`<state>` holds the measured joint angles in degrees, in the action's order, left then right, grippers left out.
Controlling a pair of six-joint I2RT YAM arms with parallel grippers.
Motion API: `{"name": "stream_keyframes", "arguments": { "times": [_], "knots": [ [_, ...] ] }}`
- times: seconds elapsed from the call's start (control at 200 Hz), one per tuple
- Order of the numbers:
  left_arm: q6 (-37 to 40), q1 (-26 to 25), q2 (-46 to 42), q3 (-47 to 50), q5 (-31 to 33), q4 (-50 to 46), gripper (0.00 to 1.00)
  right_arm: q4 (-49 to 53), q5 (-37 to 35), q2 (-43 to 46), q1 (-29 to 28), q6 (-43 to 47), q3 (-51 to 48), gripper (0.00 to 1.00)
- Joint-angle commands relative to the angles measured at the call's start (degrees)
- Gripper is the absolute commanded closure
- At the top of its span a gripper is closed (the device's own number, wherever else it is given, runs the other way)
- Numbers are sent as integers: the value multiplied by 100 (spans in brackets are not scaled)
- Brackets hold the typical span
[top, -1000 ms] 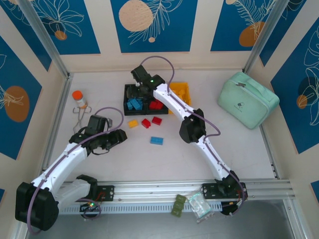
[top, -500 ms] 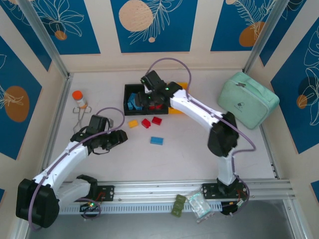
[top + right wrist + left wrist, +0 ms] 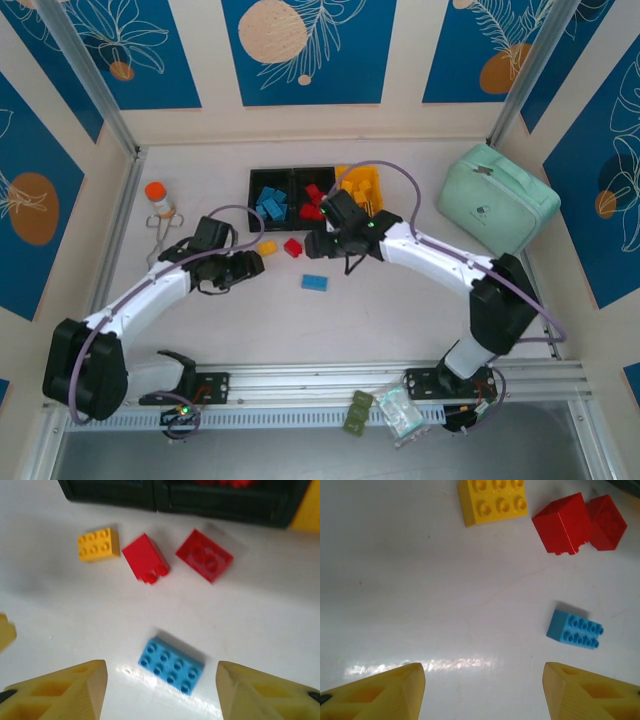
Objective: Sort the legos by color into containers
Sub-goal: Place the lego in the container, then pick up the lego from the center of the table.
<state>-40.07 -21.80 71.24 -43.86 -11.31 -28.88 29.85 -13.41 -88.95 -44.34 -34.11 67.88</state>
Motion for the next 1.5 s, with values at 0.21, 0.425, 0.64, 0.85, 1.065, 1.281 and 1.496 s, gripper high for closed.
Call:
{"name": "stream_keyframes", "arguments": {
  "times": [0.21, 0.425, 0.64, 0.85, 1.065, 1.281, 1.496],
  "knots": [
    [-154, -552, 1408, -1081, 1295, 170, 29, -279, -165, 1702, -314, -565, -1579, 35],
    [-374, -694, 2322, -1661, 2018, 190, 22, -166, -315, 2534, -348, -991, -2297, 35],
    [-492, -747, 2851, -1947, 2569, 306, 21, 15, -440, 3015, -347, -1159, -2559, 35],
    [-525, -805, 3249, -2219, 2568, 361, 21, 122, -505, 3129, -339, -1210, -2604, 35],
    [-556, -808, 3556, -2335, 2611, 343, 26, 61, -486, 3093, -330, -1290, -2672, 35],
    [-471, -816, 3439, -2213, 2553, 378, 52, 31, -506, 3071, -321, -1339, -2709, 35],
    [-226, -860, 3012, -2038, 2635, 288, 60, -140, -384, 2946, -304, -1282, -2692, 35]
  ]
}}
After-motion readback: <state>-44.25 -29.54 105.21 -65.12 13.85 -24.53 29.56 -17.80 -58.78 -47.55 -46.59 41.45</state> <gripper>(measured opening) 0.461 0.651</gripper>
